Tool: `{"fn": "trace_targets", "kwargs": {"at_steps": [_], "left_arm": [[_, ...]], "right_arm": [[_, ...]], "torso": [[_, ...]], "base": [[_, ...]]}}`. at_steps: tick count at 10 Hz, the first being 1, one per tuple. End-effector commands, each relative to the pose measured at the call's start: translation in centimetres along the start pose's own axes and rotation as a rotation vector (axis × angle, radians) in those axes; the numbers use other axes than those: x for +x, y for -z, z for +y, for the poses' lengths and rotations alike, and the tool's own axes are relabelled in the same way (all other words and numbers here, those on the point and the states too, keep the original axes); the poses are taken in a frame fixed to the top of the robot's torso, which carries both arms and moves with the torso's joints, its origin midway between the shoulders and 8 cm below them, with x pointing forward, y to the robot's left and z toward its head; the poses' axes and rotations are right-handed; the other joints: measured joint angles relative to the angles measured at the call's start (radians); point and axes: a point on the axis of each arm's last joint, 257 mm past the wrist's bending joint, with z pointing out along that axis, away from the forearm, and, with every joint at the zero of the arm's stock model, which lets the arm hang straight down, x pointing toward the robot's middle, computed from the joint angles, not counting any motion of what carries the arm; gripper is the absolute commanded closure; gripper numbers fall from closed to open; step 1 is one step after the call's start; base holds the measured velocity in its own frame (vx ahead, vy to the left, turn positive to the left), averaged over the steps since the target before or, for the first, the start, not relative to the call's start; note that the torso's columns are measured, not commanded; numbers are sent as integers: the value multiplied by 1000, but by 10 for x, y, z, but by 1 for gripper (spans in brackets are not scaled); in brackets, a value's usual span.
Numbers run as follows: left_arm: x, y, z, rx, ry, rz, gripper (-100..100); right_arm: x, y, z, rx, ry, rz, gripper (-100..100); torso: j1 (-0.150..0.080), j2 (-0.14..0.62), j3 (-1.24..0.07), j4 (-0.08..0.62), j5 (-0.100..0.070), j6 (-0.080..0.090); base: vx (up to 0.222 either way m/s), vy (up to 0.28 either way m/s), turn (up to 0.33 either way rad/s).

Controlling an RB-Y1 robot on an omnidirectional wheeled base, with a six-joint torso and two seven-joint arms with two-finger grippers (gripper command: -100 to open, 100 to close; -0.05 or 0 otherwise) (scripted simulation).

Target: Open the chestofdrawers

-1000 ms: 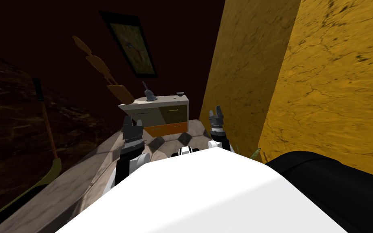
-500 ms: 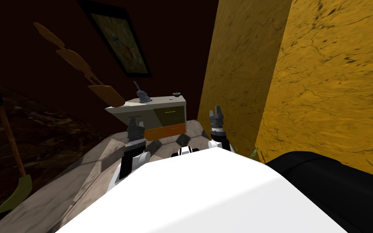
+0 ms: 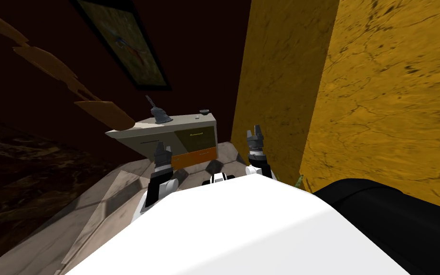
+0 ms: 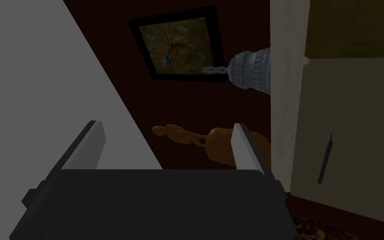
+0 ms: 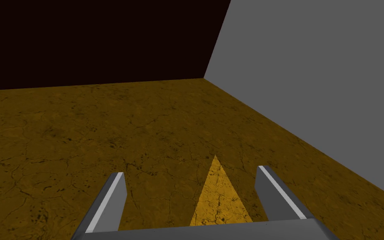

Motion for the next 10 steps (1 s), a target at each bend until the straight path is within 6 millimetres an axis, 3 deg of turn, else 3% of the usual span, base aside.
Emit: {"fn": "trace_targets", "kwargs": {"at_steps": [1, 10], "left_arm": [[-4, 0, 20, -39, -7, -9, -100], [-14, 7, 91, -180, -46, -21, -100]], "right_arm": [[0, 0, 0, 0, 0, 0, 0], [0, 0, 0, 0, 0, 0, 0]], "torso": [[0, 0, 0, 0, 0, 0], [-1, 0, 0, 0, 0, 0]], "base": [[77, -16, -87], [74, -19, -97]]}}
